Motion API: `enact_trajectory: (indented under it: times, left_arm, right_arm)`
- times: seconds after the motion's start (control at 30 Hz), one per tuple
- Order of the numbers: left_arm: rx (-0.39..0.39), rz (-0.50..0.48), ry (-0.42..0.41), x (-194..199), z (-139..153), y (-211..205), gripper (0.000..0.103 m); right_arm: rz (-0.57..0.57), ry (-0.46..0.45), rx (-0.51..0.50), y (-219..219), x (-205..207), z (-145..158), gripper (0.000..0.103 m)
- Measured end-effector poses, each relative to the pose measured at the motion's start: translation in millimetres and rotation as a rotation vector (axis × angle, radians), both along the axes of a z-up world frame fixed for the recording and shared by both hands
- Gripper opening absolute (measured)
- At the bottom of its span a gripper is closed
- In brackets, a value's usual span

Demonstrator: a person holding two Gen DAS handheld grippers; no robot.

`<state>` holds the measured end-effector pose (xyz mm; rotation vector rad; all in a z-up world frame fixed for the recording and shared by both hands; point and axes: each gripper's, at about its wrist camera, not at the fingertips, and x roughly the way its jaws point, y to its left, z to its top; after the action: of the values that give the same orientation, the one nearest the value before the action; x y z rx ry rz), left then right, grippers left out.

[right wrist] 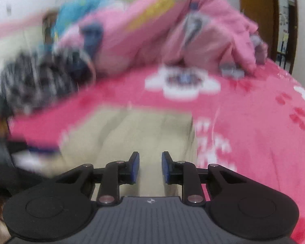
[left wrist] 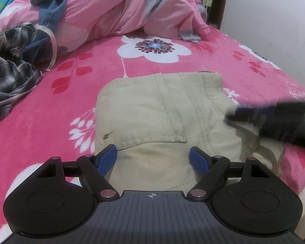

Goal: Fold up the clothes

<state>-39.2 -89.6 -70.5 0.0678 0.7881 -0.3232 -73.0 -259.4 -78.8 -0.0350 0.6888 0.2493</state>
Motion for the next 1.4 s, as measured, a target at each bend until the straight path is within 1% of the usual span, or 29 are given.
enact_trajectory:
  times: [0.07, 0.1, 0.17, 0.3, 0.37, 0.4, 0.43, 0.47, 0.5, 0.63, 0.8, 1.03, 1.13, 1.4]
  left_arm:
    - [0.013, -0.001, -0.004, -1, 0, -2, 0.080]
    - [0.017, 0.001, -0.005, -1, 0, -2, 0.080]
    - [0.017, 0.003, -0.003, -1, 1, -2, 0.080]
    - [0.019, 0.007, -0.003, -2, 1, -3, 0.080]
    - [0.023, 0.008, -0.006, -2, 0, -3, 0.080]
    - [0.025, 0.008, -0.006, -3, 1, -3, 0.080]
    - [0.029, 0.004, -0.006, -3, 0, -4, 0.080]
    - [0.033, 0.000, -0.006, -3, 0, -5, 0.080]
    - [0.035, -0.001, -0.009, -4, 0, -4, 0.080]
    - [0.034, -0.003, -0.018, -5, -1, -3, 0.081]
    - [0.033, -0.004, -0.023, -6, -2, -3, 0.082]
    - [0.031, -0.002, -0.019, -6, -1, -3, 0.084]
    - [0.031, -0.003, -0.016, -5, -1, -3, 0.084]
    - [0.030, -0.006, -0.014, -4, -1, -2, 0.085]
  right_arm:
    - [0.002, -0.023, -0.002, -1, -4, -6, 0.024]
    - [-0.011, -0.023, 0.002, 0, -5, -2, 0.024]
    - [-0.022, -0.053, -0.003, 2, -13, 11, 0.025]
    - [0.003, -0.102, 0.038, 2, -39, 32, 0.025]
    - [0.023, -0.089, 0.046, 3, -49, 29, 0.025]
    - [0.027, -0.058, 0.034, 4, -50, 21, 0.025]
    - [0.030, -0.055, 0.013, 6, -51, 9, 0.025]
    - [0.033, -0.059, -0.009, 8, -52, -3, 0.025]
    - [0.036, -0.088, -0.020, 9, -56, -9, 0.025]
    - [-0.009, -0.085, 0.005, 11, -54, -7, 0.027]
    - [-0.034, -0.111, 0.025, 11, -60, -11, 0.028]
    - [-0.053, -0.130, 0.034, 13, -65, -13, 0.030]
    - [-0.053, -0.132, 0.044, 14, -66, -14, 0.036]
    - [-0.048, -0.133, 0.058, 13, -67, -14, 0.036]
